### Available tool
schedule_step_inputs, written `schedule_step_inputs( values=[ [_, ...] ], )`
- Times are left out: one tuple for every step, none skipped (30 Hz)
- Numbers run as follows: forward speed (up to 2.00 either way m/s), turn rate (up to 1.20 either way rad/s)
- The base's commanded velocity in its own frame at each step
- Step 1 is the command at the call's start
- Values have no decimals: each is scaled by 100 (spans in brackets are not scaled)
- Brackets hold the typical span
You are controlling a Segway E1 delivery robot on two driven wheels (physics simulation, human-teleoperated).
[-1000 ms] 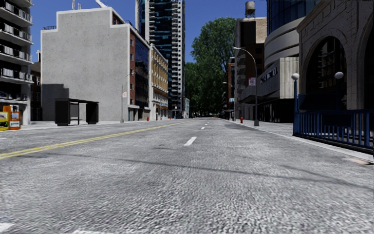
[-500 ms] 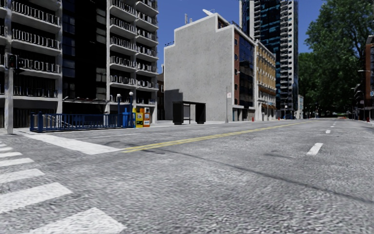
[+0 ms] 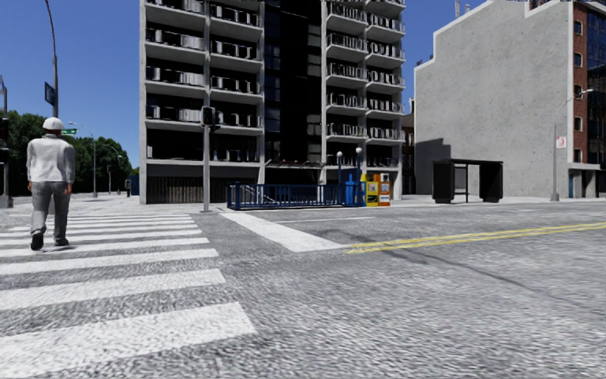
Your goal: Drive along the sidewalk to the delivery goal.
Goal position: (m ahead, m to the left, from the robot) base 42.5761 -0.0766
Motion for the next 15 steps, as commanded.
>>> schedule_step_inputs(
  values=[
    [130,111],
    [130,111],
    [130,111],
    [131,111],
    [131,111],
    [131,111],
    [131,111],
    [131,111],
    [131,105],
    [131,98],
    [131,98],
    [131,96],
    [131,94],
    [131,94],
    [131,52]
  ],
)
